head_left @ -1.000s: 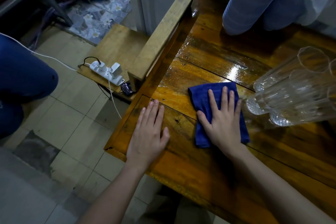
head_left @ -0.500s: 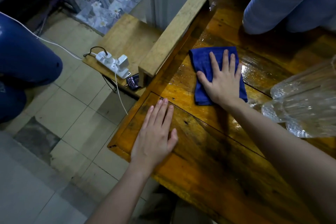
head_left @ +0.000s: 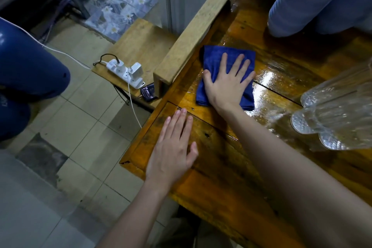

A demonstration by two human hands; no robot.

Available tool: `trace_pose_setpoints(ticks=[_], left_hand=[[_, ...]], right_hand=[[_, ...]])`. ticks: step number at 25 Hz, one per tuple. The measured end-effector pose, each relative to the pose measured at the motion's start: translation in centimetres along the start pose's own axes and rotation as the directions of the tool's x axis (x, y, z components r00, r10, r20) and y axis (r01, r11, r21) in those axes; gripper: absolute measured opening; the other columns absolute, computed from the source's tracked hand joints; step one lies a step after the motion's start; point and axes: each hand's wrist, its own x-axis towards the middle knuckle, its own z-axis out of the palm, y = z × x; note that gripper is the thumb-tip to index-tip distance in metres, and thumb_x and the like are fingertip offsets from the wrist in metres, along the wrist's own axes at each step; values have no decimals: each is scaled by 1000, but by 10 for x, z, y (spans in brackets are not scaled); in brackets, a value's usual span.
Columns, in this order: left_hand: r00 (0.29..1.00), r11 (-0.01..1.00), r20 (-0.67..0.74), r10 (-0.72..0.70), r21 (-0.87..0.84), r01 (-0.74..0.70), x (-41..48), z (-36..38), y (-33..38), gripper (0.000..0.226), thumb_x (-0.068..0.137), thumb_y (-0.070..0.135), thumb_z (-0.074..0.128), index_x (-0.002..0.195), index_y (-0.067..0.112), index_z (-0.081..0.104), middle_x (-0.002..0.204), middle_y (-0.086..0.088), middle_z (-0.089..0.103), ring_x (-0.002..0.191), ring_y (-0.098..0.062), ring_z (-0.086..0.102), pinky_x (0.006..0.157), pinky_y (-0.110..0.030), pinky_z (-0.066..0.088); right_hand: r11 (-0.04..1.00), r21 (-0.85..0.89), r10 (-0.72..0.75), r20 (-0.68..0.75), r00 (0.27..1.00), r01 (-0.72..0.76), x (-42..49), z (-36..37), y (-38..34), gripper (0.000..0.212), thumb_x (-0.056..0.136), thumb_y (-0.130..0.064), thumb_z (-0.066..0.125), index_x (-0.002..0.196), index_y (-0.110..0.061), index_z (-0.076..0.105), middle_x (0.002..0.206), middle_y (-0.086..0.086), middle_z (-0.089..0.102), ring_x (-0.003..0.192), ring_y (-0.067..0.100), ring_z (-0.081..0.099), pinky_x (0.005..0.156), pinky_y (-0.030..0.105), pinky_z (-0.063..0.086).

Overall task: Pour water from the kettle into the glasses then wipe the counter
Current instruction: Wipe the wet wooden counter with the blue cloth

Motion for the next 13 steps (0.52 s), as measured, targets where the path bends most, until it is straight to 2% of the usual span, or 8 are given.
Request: trace_pose_setpoints(ticks=[4, 8, 13], left_hand=[[1000, 1000, -7, -5, -7, 5, 0, -1, -1, 58, 99, 34, 32, 152, 11, 21, 161, -8, 15, 150, -16, 6, 122, -36, 7], [1000, 999, -15, -1, -54, 0, 0, -1, -2, 56, 99, 30, 33, 152, 12, 23, 161, -7, 17, 150, -16, 9, 122, -37, 11], [1000, 998, -24, -3, -62, 1, 0, 0, -3, 57, 98, 32, 32, 151, 11, 24, 161, -8, 17, 150, -17, 11, 122, -38, 12]], right_hand=[[992, -18, -123, 0, 992, 123, -38, 2, 1, 78, 90, -64, 21, 155, -23, 13, 162, 20, 3, 149, 38, -2, 118, 60, 0], [972, 18, -233, 36, 972, 232, -84, -7, 31, 74, 91, -66, 24, 155, -29, 16, 164, 12, 3, 151, 30, -1, 120, 55, 3], [974, -27, -221, 106, 970, 224, -128, -29, 107, 73, 92, -68, 23, 155, -34, 8, 165, 4, -2, 151, 21, -7, 121, 49, 1]])
